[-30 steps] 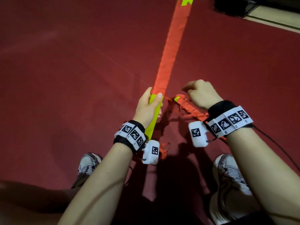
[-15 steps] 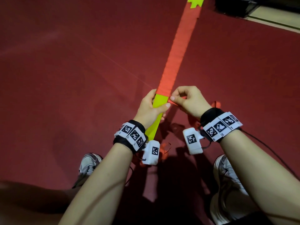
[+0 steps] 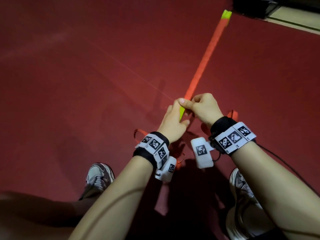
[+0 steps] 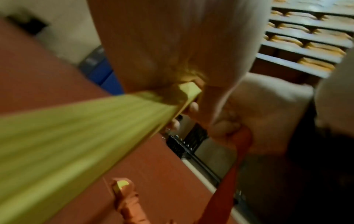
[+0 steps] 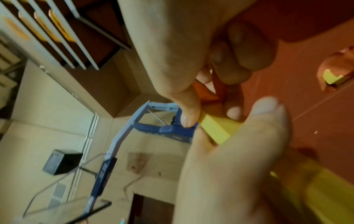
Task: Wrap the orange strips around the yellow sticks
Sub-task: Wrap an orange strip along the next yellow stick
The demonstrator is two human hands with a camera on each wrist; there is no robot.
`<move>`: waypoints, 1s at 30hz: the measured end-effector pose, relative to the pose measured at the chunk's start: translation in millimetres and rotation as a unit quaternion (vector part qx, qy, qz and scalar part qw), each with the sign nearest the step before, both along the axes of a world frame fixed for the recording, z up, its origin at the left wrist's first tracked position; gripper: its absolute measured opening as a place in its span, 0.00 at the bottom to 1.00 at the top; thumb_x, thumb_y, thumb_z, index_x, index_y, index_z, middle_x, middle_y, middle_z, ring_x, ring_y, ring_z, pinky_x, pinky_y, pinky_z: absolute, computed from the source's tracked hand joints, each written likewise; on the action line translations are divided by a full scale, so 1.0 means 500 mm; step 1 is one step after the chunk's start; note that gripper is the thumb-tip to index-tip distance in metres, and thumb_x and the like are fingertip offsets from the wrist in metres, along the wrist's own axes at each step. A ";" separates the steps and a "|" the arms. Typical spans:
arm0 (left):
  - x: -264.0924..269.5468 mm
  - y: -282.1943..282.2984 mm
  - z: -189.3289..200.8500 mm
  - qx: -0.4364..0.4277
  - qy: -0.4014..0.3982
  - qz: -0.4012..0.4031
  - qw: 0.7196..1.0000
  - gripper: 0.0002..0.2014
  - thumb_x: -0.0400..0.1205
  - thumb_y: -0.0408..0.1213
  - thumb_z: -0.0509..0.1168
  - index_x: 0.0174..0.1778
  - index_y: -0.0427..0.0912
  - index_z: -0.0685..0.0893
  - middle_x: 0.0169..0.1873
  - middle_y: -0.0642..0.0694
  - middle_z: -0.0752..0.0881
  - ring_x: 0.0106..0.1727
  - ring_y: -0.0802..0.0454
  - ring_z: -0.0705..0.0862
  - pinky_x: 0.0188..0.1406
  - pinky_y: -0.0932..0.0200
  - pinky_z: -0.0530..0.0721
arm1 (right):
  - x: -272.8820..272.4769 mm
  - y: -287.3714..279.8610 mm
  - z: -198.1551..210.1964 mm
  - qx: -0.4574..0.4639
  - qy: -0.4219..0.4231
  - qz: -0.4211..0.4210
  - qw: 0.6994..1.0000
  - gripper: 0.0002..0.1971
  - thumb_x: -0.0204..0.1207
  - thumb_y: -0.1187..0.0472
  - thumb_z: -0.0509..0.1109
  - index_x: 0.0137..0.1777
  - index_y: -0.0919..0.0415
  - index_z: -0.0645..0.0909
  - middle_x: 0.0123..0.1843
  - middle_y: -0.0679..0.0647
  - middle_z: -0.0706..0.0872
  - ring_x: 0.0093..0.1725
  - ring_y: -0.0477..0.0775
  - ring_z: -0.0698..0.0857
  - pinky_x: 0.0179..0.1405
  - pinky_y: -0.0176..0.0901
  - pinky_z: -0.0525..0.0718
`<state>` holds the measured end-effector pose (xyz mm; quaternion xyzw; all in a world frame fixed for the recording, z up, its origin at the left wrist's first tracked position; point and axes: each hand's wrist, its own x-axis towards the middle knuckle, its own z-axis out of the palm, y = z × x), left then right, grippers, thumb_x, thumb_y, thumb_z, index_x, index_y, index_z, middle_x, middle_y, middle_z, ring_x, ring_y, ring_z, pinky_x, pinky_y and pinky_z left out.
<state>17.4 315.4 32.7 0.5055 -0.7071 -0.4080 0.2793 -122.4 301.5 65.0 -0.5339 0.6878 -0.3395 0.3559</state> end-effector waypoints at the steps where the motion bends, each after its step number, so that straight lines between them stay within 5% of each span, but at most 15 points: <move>1: 0.003 -0.002 -0.002 0.041 0.060 -0.008 0.997 0.30 0.82 0.30 0.70 0.77 0.50 0.68 0.58 0.47 0.83 0.59 0.46 0.84 0.64 0.49 0.83 | -0.006 -0.003 0.002 0.000 -0.030 0.002 1.000 0.32 0.68 0.37 0.80 0.31 0.69 0.79 0.22 0.51 0.83 0.24 0.50 0.74 0.28 0.43 0.72; 4: 0.017 0.000 -0.001 0.214 0.207 -0.021 0.954 0.26 0.82 0.36 0.74 0.75 0.49 0.74 0.50 0.47 0.89 0.50 0.48 0.88 0.55 0.46 0.88 | -0.022 -0.005 0.021 -0.012 -0.110 0.024 0.994 0.24 0.71 0.45 0.82 0.29 0.65 0.80 0.22 0.53 0.82 0.19 0.49 0.69 0.19 0.41 0.67; 6: 0.023 0.010 -0.006 0.282 0.231 -0.021 0.931 0.18 0.84 0.40 0.73 0.69 0.45 0.81 0.40 0.45 0.89 0.40 0.48 0.87 0.49 0.43 0.89 | -0.029 -0.004 0.031 -0.012 -0.143 0.046 0.989 0.21 0.73 0.49 0.82 0.27 0.61 0.80 0.27 0.59 0.85 0.20 0.51 0.68 0.17 0.38 0.62; 10: 0.011 0.021 -0.026 0.182 0.241 0.080 0.950 0.08 0.80 0.36 0.77 0.52 0.44 0.86 0.27 0.58 0.83 0.29 0.56 0.82 0.32 0.55 0.87 | -0.033 0.000 0.039 0.015 -0.167 0.044 0.985 0.19 0.75 0.54 0.80 0.32 0.66 0.81 0.26 0.61 0.85 0.16 0.48 0.69 0.13 0.34 0.65; 12: 0.010 0.014 -0.031 0.105 0.189 0.153 0.964 0.11 0.77 0.39 0.80 0.45 0.44 0.83 0.25 0.56 0.83 0.24 0.54 0.82 0.26 0.59 0.82 | -0.036 -0.003 0.039 0.022 -0.135 0.036 0.990 0.19 0.75 0.54 0.80 0.32 0.67 0.82 0.23 0.59 0.85 0.15 0.49 0.68 0.13 0.34 0.65; 17: 0.004 0.015 -0.031 -0.018 -0.037 0.195 0.980 0.23 0.72 0.57 0.79 0.38 0.45 0.75 0.29 0.52 0.81 0.37 0.41 0.81 0.36 0.49 0.67 | -0.012 0.002 0.033 -0.010 0.002 0.032 0.999 0.14 0.75 0.58 0.79 0.31 0.63 0.85 0.26 0.55 0.89 0.19 0.44 0.75 0.22 0.35 0.73; 20: -0.003 0.014 -0.022 -0.011 -0.044 0.212 0.976 0.24 0.71 0.58 0.80 0.40 0.46 0.75 0.33 0.50 0.84 0.42 0.38 0.84 0.36 0.51 0.66 | 0.002 0.005 0.031 -0.005 -0.054 0.019 0.998 0.11 0.78 0.64 0.76 0.35 0.65 0.82 0.28 0.58 0.89 0.20 0.50 0.81 0.23 0.37 0.78; 23: -0.002 0.018 -0.013 -0.034 -0.095 0.205 0.974 0.26 0.73 0.61 0.77 0.47 0.46 0.73 0.40 0.41 0.88 0.47 0.31 0.85 0.38 0.48 0.69 | 0.002 0.000 0.028 -0.015 -0.011 -0.003 1.000 0.18 0.73 0.52 0.81 0.31 0.60 0.78 0.19 0.46 0.83 0.16 0.42 0.75 0.21 0.36 0.72; 26: -0.003 0.027 -0.004 -0.085 -0.151 0.164 0.971 0.26 0.77 0.58 0.75 0.55 0.44 0.71 0.46 0.38 0.89 0.50 0.29 0.85 0.40 0.46 0.71 | 0.002 -0.001 0.018 -0.032 0.028 -0.028 0.999 0.24 0.66 0.43 0.84 0.32 0.60 0.77 0.19 0.46 0.80 0.21 0.44 0.76 0.25 0.40 0.73; 30: 0.003 0.028 -0.002 -0.095 -0.071 0.086 0.989 0.20 0.83 0.45 0.71 0.69 0.48 0.74 0.53 0.42 0.89 0.53 0.34 0.86 0.43 0.48 0.75 | -0.019 -0.009 -0.004 -0.041 -0.009 -0.070 0.997 0.22 0.64 0.48 0.86 0.36 0.65 0.81 0.29 0.55 0.88 0.27 0.52 0.81 0.30 0.45 0.79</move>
